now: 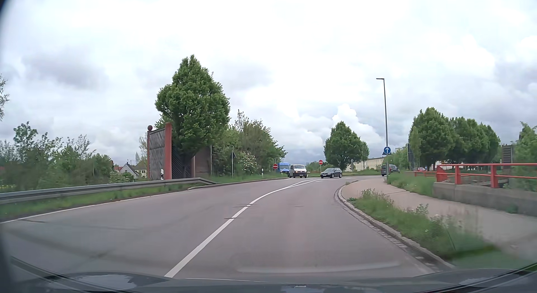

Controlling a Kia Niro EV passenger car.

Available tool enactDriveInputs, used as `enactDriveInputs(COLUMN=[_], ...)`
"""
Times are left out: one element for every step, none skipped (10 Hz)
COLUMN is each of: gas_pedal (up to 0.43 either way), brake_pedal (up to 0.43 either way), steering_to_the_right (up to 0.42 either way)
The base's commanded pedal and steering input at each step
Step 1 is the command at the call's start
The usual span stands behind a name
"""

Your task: Follow the waypoints while adhering to traffic rules and regulations

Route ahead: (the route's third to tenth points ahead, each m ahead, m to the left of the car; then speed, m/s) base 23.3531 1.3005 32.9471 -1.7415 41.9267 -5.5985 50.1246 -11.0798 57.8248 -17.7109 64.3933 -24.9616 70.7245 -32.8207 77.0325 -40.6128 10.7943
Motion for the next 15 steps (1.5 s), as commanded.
enactDriveInputs(gas_pedal=[0.087, 0.098, 0.098, 0.098, 0.098, 0.098, 0.098, 0.098, 0.098, 0.098, 0.098, 0.098, 0.130, 0.130, 0.130], brake_pedal=[0.012, 0.006, 0.012, 0.012, 0.012, 0.012, 0.012, 0.012, 0.012, 0.012, 0.012, 0.012, 0.012, 0.012, 0.012], steering_to_the_right=[0.008, 0.010, 0.012, 0.016, 0.019, 0.022, 0.026, 0.029, 0.035, 0.041, 0.045, 0.047, 0.050, 0.052, 0.052])
